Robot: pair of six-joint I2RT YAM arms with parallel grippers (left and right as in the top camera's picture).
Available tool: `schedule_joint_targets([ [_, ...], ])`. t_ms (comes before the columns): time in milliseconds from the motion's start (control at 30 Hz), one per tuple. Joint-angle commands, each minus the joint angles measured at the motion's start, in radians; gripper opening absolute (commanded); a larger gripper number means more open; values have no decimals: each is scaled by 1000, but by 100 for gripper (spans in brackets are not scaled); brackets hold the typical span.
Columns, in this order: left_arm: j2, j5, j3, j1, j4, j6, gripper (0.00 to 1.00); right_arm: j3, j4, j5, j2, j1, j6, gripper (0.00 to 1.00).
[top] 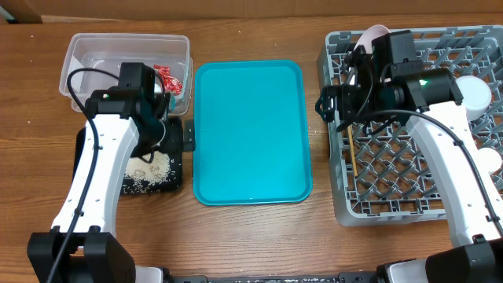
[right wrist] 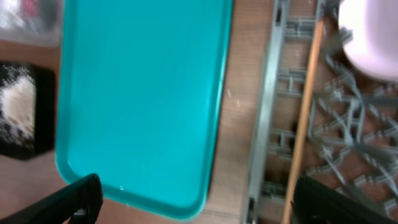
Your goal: Sort waste into correct bins and load items into the dishwasher
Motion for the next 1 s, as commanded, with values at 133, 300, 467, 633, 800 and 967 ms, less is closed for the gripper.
schedule_joint_targets([
  [133, -9, 12, 10, 18, -194, -3, 100, -3, -167, 41, -6, -5, -5, 100],
  [300, -14, 10, 10, 18, -275, -11, 100, -3, -272, 42, -9, -5, -3, 100],
  [467, -99, 10, -19, 18, -291, -16, 100, -44, -253, 42, -59, -5, 0, 100],
  [633, -306, 10, -122, 17, -207, -36, 100, -226, -82, 67, -222, -9, 58, 100],
  [800, -607, 9, -266, 17, -46, -48, 100, -453, 129, 106, -469, -9, 103, 100],
  [967, -884, 6, -396, 17, 82, -120, 100, -569, 227, 146, -688, -8, 105, 100],
])
